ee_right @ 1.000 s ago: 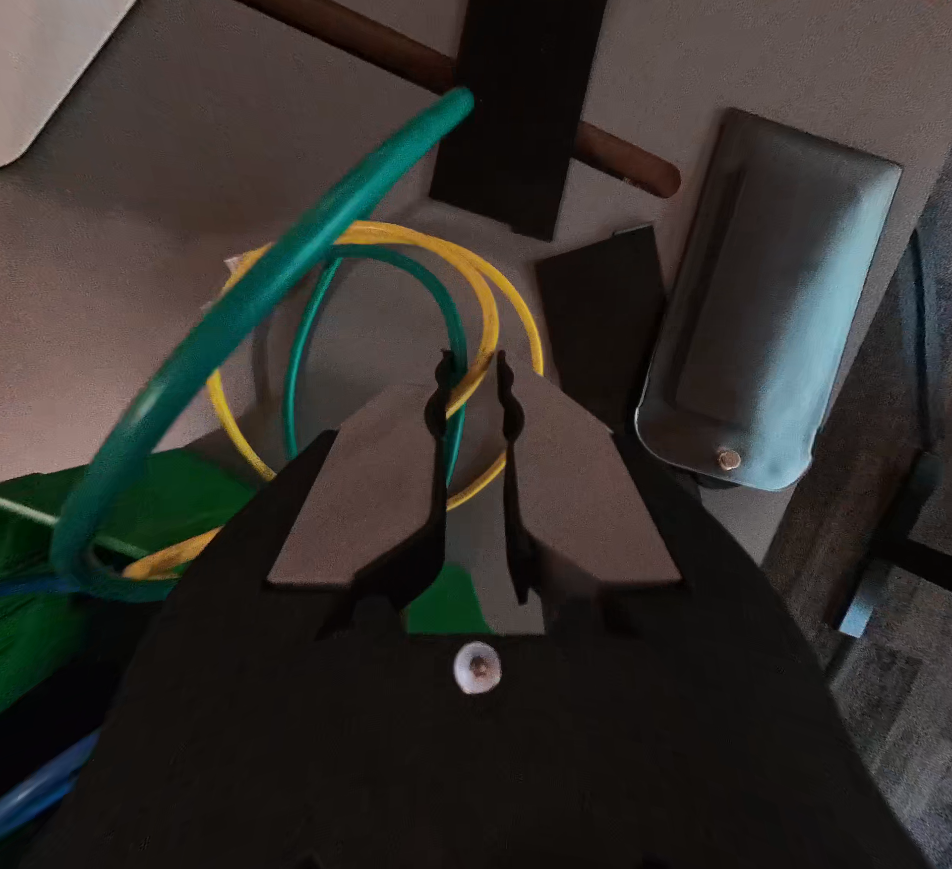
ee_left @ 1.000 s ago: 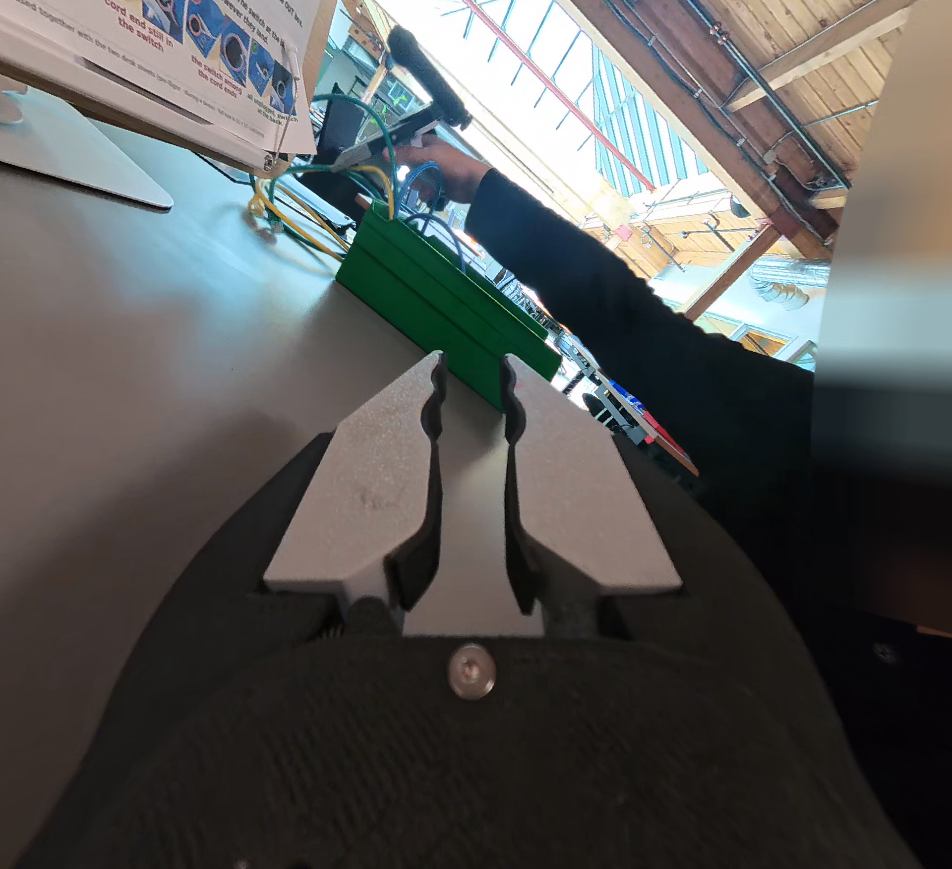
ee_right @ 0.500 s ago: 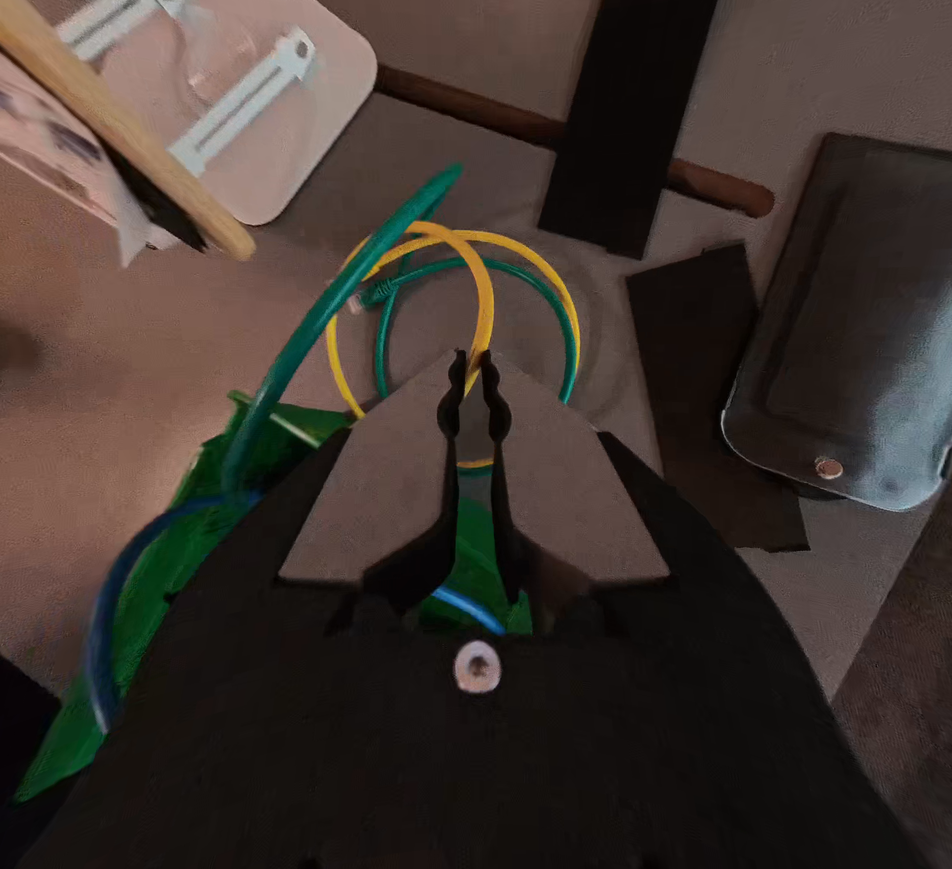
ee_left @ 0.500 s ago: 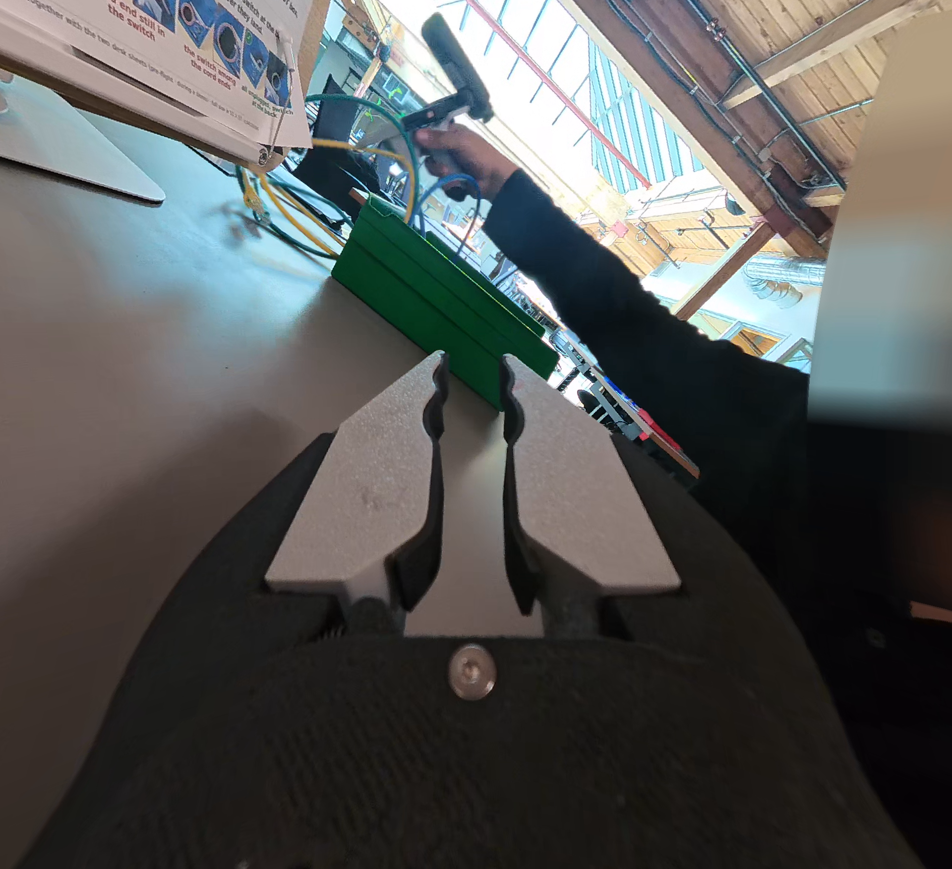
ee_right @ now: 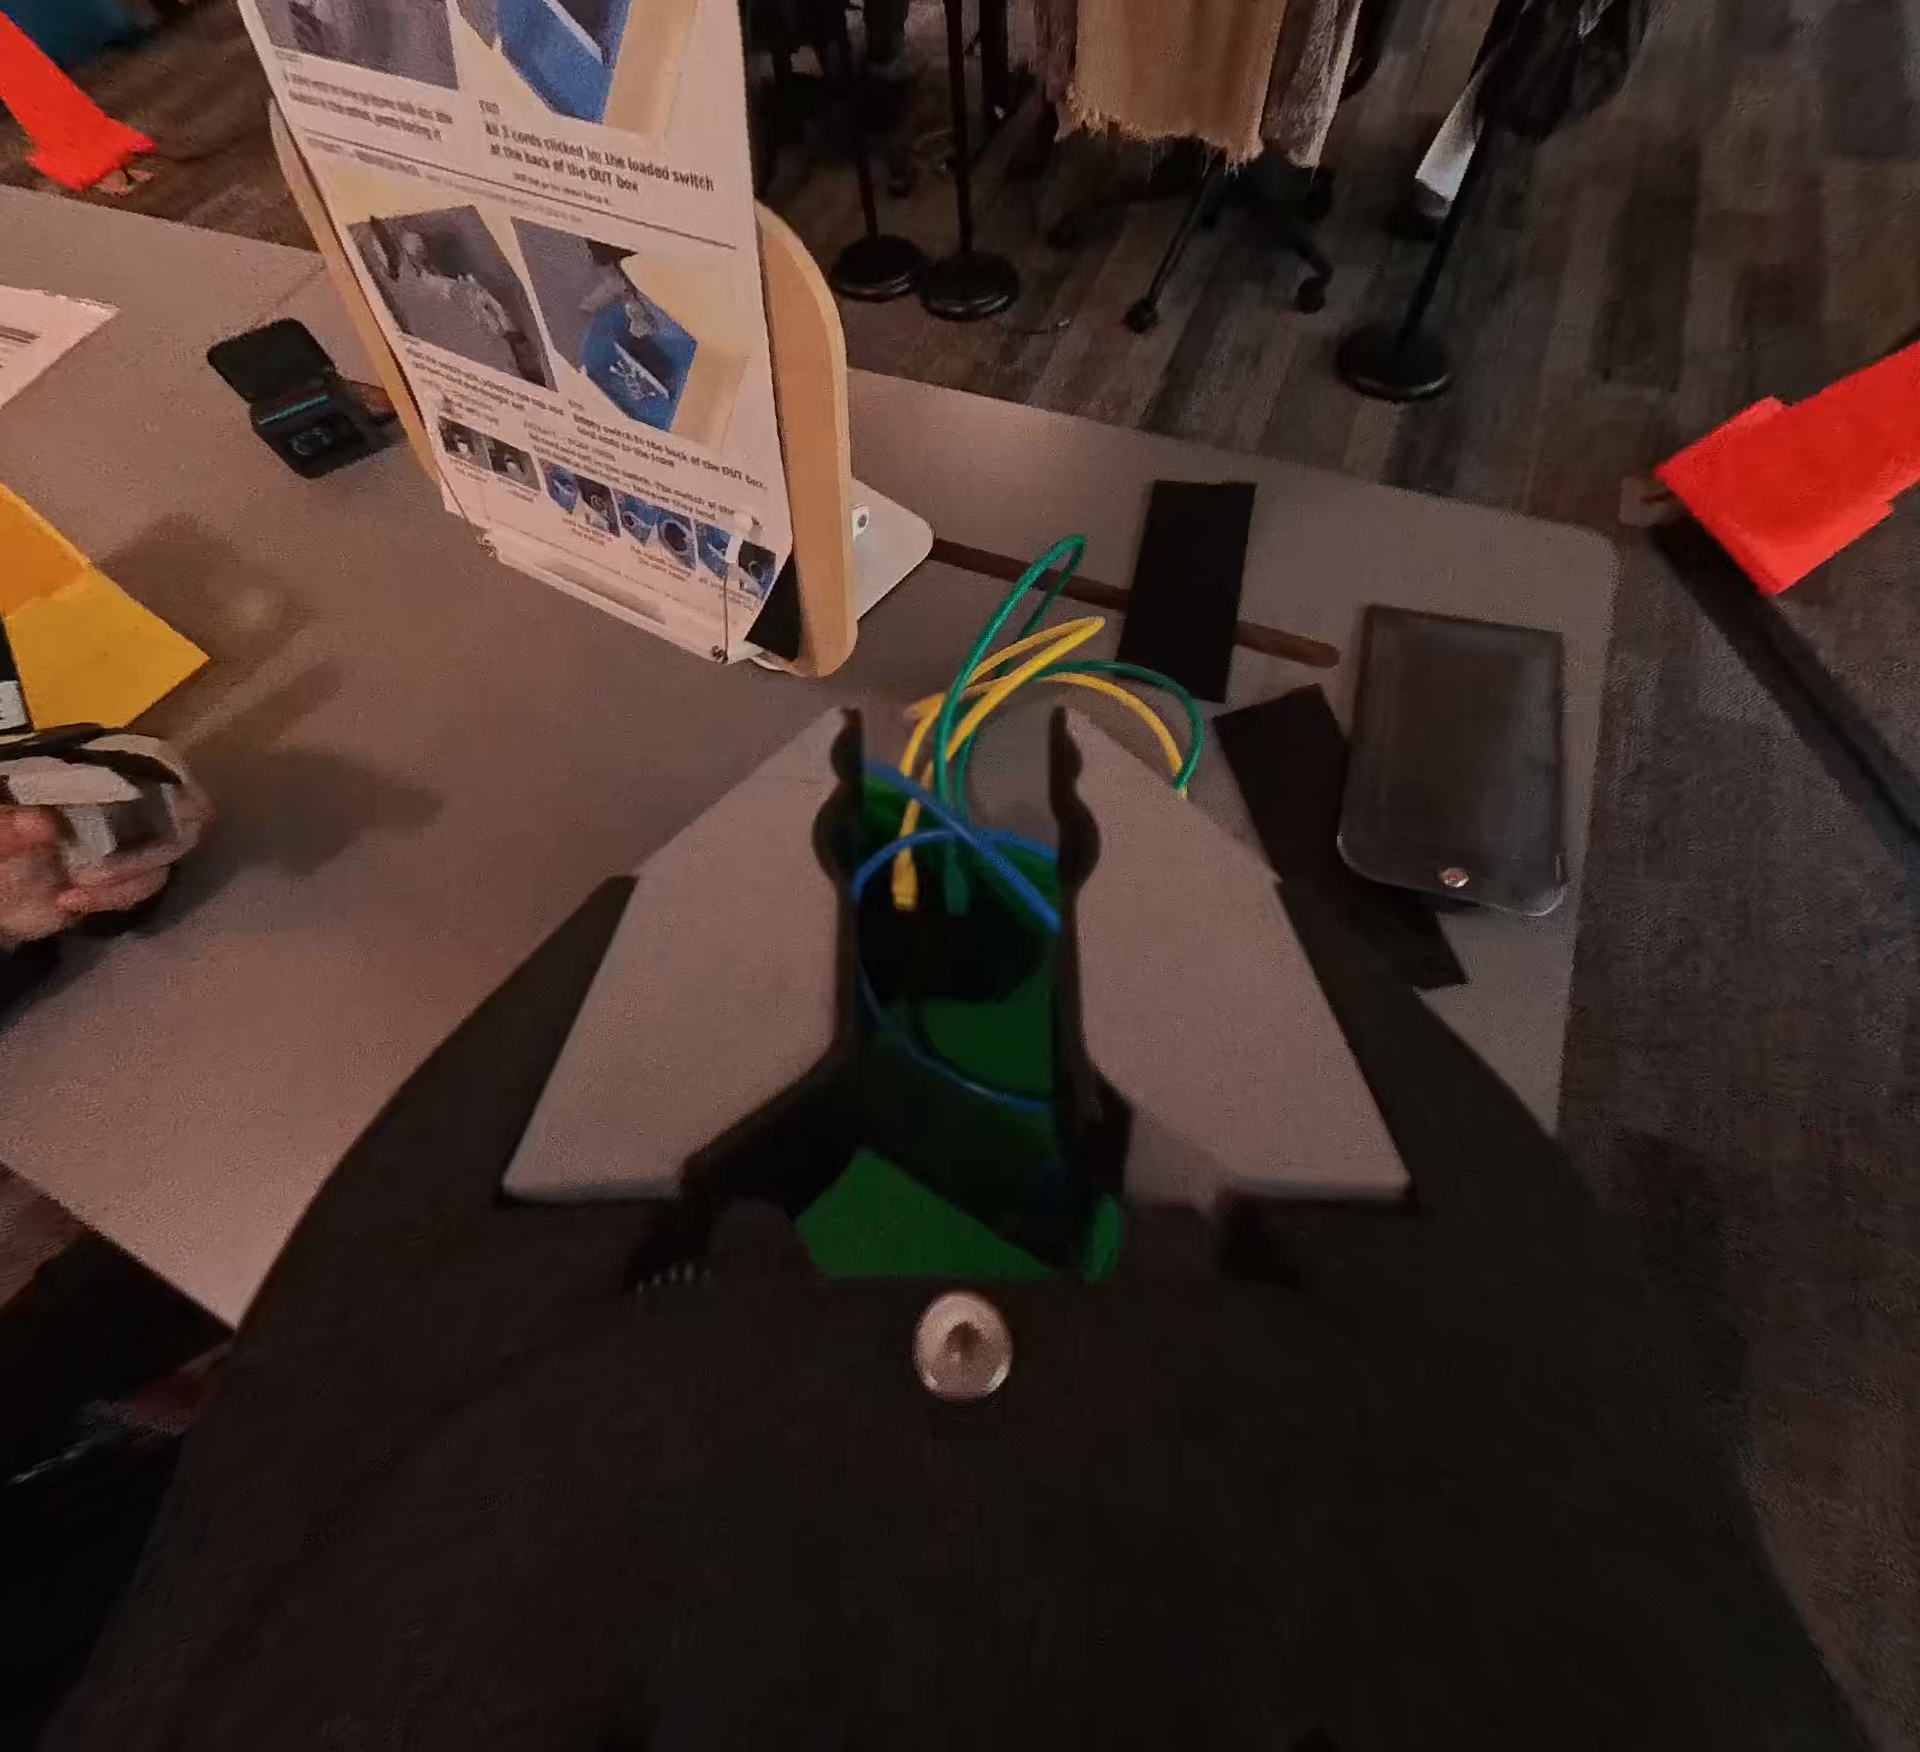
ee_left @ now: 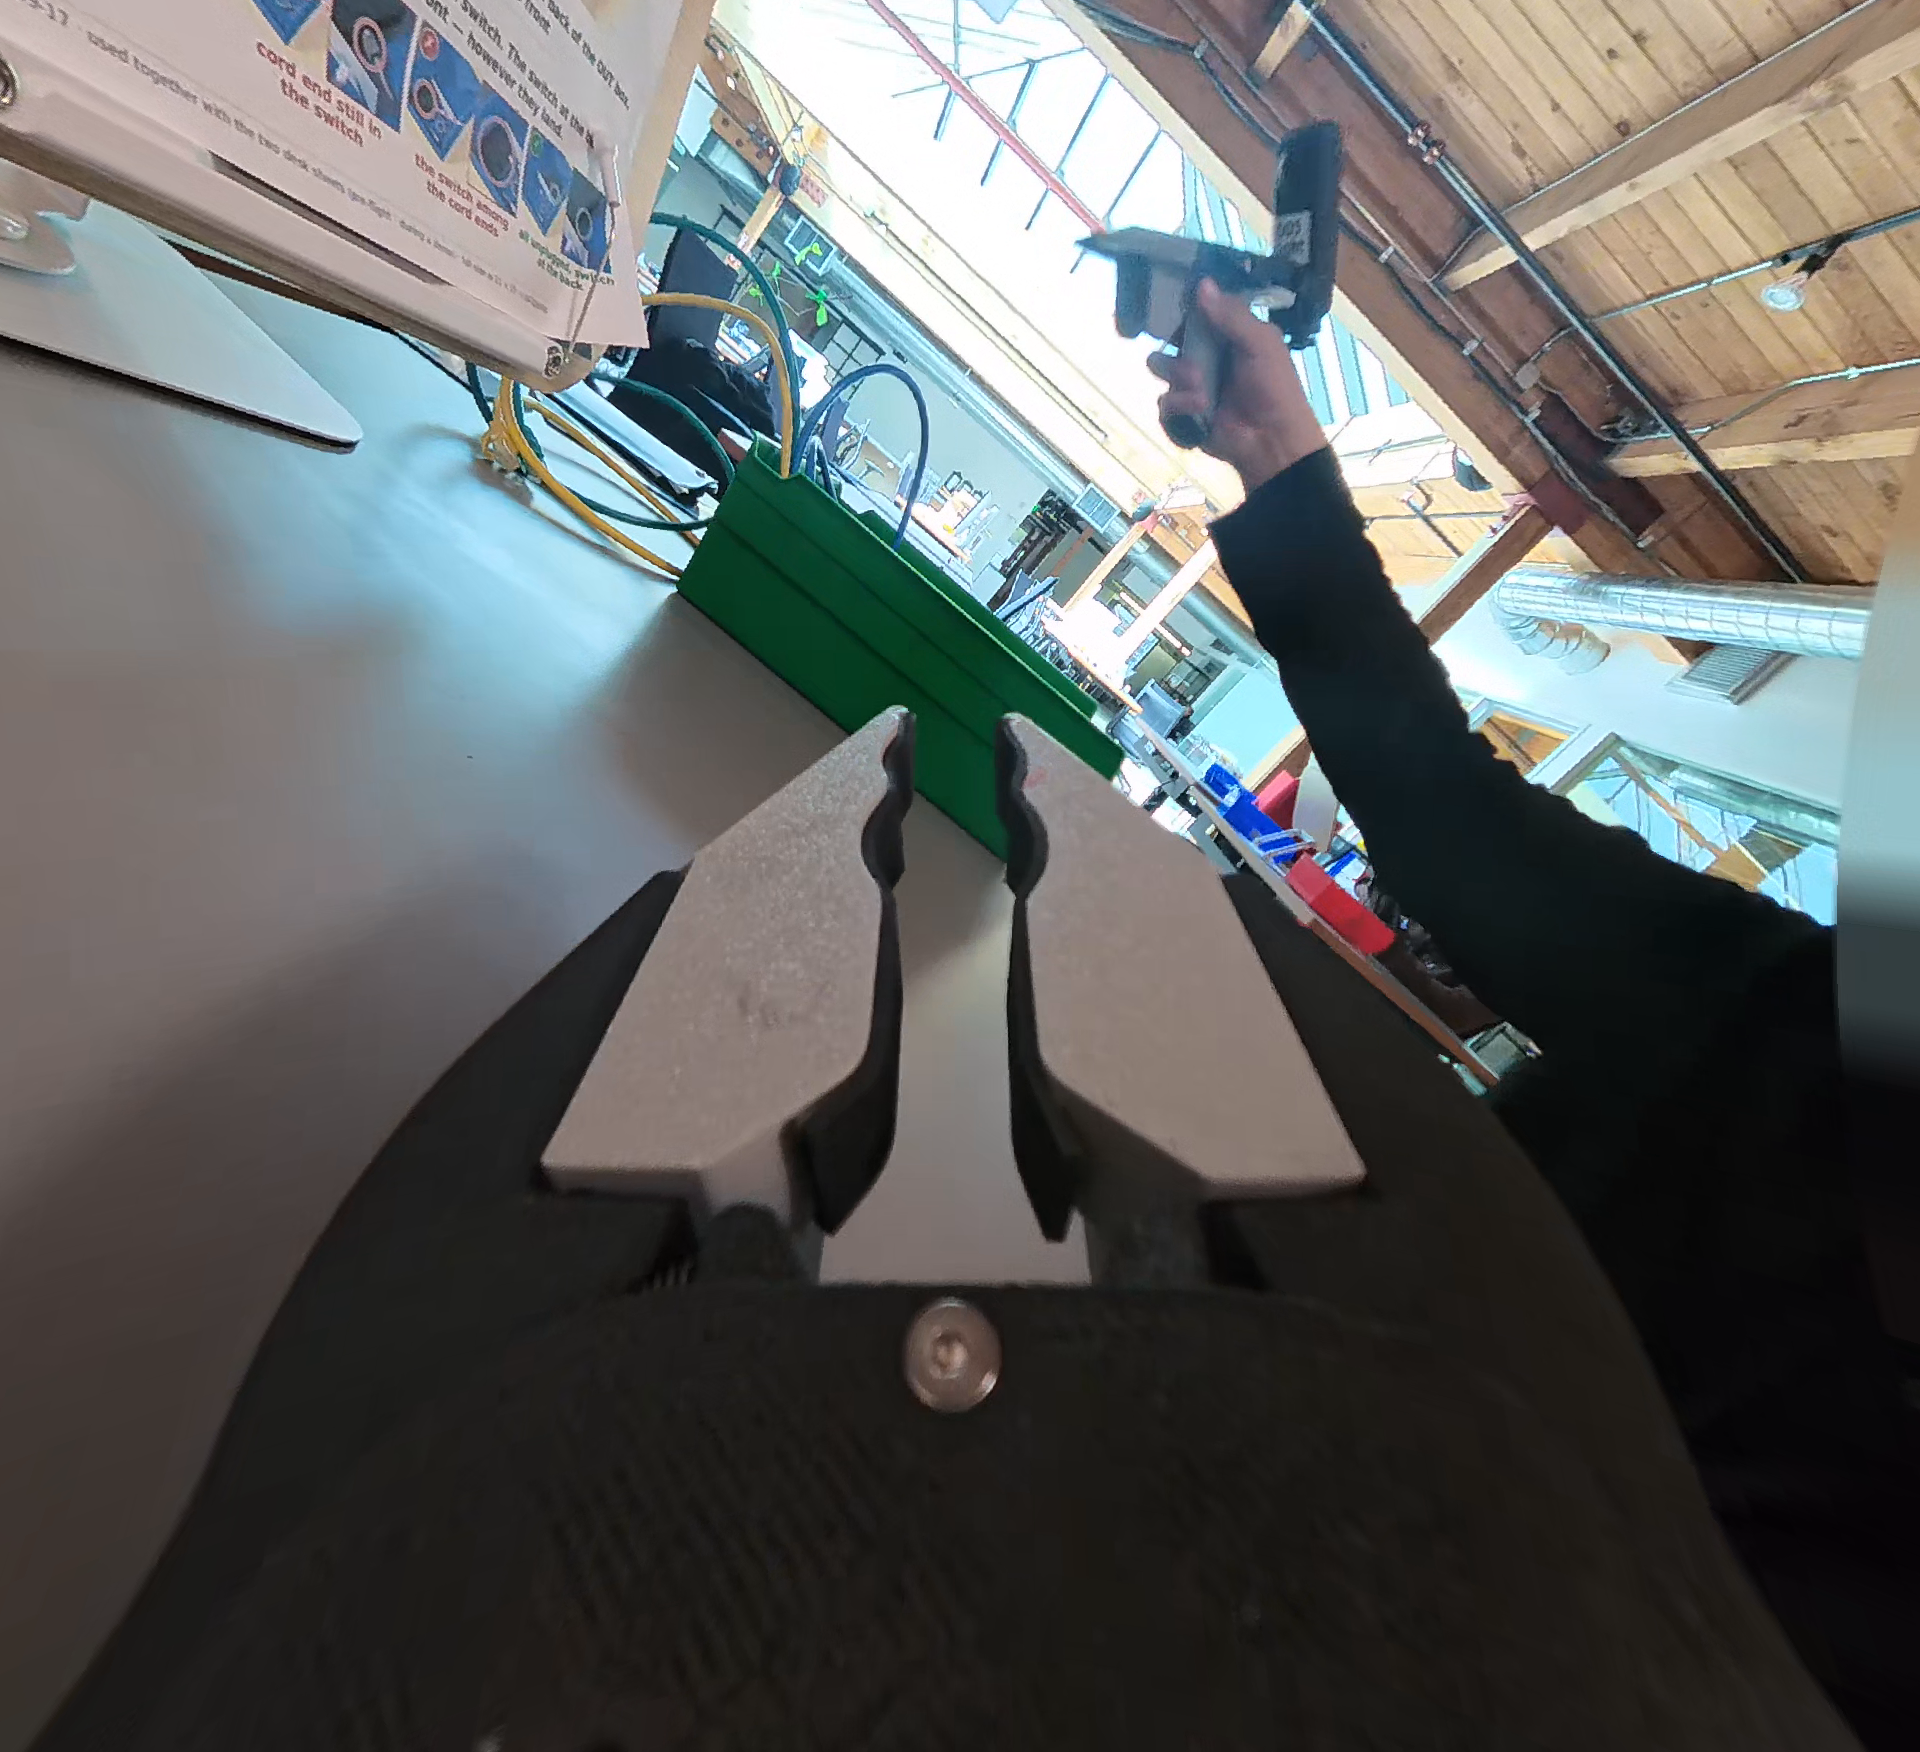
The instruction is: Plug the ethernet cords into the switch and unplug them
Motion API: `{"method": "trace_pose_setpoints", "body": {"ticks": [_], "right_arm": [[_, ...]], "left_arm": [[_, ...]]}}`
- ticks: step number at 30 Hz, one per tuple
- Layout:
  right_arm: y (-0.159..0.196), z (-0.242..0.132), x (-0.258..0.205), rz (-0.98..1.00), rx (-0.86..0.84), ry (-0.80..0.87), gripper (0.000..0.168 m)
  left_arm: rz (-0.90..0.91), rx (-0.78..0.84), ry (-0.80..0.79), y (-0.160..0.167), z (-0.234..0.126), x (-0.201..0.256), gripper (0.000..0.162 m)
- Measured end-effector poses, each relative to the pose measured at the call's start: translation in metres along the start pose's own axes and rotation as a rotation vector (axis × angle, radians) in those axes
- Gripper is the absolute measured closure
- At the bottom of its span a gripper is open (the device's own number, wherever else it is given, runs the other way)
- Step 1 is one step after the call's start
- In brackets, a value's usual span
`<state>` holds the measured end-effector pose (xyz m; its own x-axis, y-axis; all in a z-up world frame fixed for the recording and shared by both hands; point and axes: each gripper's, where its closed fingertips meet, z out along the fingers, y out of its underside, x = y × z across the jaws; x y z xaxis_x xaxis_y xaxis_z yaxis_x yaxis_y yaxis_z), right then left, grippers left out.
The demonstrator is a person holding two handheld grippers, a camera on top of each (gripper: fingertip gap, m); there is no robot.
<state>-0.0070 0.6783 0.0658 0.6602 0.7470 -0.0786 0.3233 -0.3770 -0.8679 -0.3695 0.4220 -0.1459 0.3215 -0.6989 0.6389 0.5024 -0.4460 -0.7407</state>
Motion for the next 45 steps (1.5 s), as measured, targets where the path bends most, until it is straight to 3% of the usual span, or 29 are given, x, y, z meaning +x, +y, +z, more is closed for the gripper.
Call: {"method": "trace_pose_setpoints", "body": {"ticks": [3,8,12,15,17,21,24,27,28,34,39,45], "right_arm": [[0.017,0.019,-0.011,0.129,-0.063,-0.095,0.081],[0.057,0.102,0.016,0.117,-0.330,0.036,0.066],[0.087,0.186,0.030,0.172,-0.553,-0.007,0.057],[0.127,0.233,0.057,0.233,-0.751,0.005,0.032],[0.148,0.255,0.065,0.311,-0.811,-0.043,0.026],[0.206,0.263,0.100,0.199,-1.013,0.056,0.041],[0.213,0.271,0.105,0.159,-0.999,0.068,0.066],[0.215,0.269,0.123,0.096,-1.005,0.154,0.107],[0.214,0.270,0.123,0.082,-0.987,0.151,0.130],[0.216,0.269,0.107,0.098,-0.949,0.075,0.152],[0.160,0.254,0.092,0.074,-0.699,0.073,0.162],[0.072,0.190,0.075,0.010,-0.332,0.113,0.162]], "left_arm": [[0.003,0.021,-0.015,-0.002,-0.002,-0.001,0.150],[-0.002,-0.009,-0.015,0.002,0.001,-0.001,0.149],[-0.007,-0.030,-0.004,0.005,0.002,0.000,0.149],[-0.024,-0.041,0.004,0.006,0.004,-0.001,0.149],[-0.031,-0.055,0.008,0.008,0.005,-0.001,0.149],[-0.019,-0.070,0.011,0.011,0.006,0.002,0.150],[-0.025,-0.097,0.021,0.015,0.009,0.003,0.150],[-0.029,-0.109,0.028,0.017,0.011,0.004,0.150],[-0.026,-0.112,0.027,0.018,0.011,0.004,0.150],[-0.012,-0.131,0.026,0.021,0.013,0.006,0.151],[-0.030,-0.102,0.031,0.017,0.011,0.005,0.153],[-0.014,-0.104,0.029,0.018,0.011,0.006,0.154]]}}
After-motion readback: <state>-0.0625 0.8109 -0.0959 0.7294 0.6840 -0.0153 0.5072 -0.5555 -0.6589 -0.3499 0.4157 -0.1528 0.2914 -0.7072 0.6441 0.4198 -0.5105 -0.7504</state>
